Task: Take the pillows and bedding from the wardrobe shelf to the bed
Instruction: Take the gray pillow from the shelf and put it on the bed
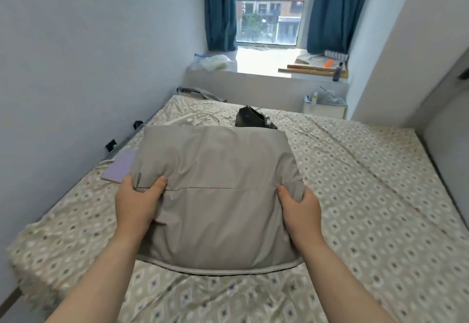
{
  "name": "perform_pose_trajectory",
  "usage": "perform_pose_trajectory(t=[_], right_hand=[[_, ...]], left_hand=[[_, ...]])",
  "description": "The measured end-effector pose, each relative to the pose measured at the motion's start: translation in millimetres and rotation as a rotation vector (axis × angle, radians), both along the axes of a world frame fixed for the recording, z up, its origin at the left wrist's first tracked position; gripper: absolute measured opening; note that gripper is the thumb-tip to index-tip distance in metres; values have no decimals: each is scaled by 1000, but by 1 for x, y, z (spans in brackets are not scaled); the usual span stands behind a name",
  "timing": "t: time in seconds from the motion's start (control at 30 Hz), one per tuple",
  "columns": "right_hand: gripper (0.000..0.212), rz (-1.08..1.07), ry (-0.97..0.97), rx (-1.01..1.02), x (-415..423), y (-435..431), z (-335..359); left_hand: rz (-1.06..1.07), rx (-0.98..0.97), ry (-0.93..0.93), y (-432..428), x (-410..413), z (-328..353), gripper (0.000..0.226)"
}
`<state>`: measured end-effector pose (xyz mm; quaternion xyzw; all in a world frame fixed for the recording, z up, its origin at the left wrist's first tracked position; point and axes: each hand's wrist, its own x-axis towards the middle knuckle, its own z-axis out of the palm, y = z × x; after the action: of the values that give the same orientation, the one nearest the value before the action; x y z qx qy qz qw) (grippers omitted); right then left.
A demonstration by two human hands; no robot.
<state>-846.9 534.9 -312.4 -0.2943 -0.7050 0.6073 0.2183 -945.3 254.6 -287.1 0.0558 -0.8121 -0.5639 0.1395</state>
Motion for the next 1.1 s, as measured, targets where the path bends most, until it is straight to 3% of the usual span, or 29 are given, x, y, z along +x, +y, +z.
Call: perform_pose_trajectory(t=[0.07,0.3,0.57,0.7,0.93,1.1], right_hand=[[20,-90,-61,-30,-16,3,-36],[20,-272,-172,-152,-49,-4,-156],[14,-315,-391,-307,-74,-36,-322],[15,-370,-477,-341,-70,-52,-391],[15,-378,-567,-327,-69,-61,-453],[30,-339,-623,-339,-77,-65,-458]], left_hand=[[-76,-25,-69,12,-37,-38,61],[-233,-74,-175,37,-111,-157,49],[-227,-219,-368,7,-142,-329,35],[-264,-277,-487,-2,-148,-401,39],[-349,-303,-667,3,-157,-456,66],[-333,-338,-720,-4,-164,-459,74]])
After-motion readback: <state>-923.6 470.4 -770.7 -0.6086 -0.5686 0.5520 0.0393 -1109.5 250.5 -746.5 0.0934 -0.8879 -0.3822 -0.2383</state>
